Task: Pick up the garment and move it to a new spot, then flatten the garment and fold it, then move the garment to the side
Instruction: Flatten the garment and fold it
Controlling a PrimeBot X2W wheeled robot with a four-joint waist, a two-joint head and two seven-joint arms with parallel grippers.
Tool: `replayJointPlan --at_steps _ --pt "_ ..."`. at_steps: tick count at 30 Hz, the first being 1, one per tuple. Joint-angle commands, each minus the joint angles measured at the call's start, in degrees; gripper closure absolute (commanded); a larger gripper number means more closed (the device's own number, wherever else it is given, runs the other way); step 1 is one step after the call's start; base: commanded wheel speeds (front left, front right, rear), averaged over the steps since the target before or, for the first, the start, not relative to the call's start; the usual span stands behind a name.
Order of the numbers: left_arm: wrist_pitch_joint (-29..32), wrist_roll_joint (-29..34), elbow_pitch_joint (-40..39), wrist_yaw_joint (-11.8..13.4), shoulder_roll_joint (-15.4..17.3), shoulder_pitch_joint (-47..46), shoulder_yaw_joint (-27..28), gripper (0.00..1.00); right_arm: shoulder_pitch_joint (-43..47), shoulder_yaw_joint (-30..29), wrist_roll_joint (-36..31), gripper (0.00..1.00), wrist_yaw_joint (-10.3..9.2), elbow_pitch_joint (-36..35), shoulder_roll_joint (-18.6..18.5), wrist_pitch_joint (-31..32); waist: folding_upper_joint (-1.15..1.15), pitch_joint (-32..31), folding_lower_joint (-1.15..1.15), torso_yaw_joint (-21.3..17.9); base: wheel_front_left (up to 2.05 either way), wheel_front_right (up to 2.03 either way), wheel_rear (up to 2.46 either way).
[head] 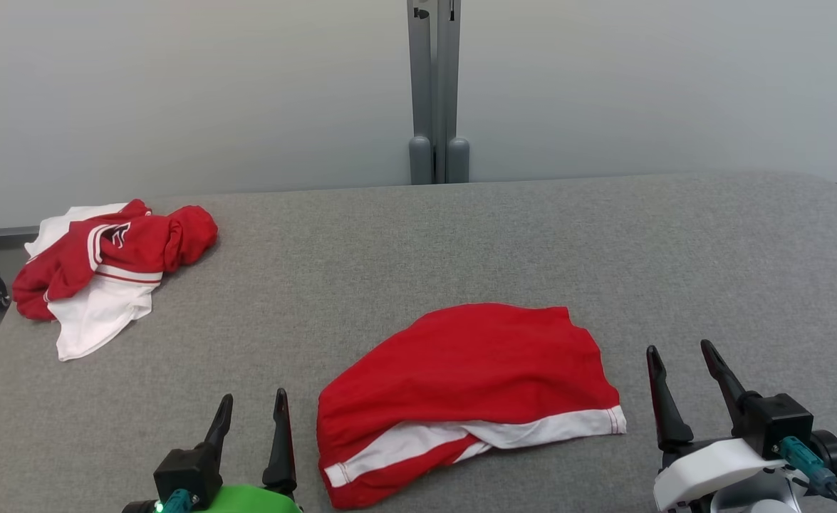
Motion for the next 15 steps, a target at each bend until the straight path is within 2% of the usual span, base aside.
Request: replayJointPlan --at_steps 1,6,15 --pt "-0.02 0.31 0.20 -0.46 -0.03 0.52 0.52 0.00 -0.48 -0.09 0.24 0.00 -0.06 0.26 -0.18 -0.18 0.00 0.06 0.00 0.04 0.00 0.00 0.00" --pt "-0.02 0.95 0.54 -1.21 -0.25 0.13 0.82 0.00 -0.09 -0.44 -1.62 0.00 -0.06 3.67 -0.17 -0.18 0.00 0.35 0.00 0.30 0.00 0.00 0.00" --pt "-0.03 0.42 0.79 -1.06 -0.26 -1.01 -0.87 0.00 -5.41 -0.26 -8.90 0.00 -0.07 21.06 -0.18 0.13 0.00 2.43 0.00 2.75 0.00 0.00 0.00"
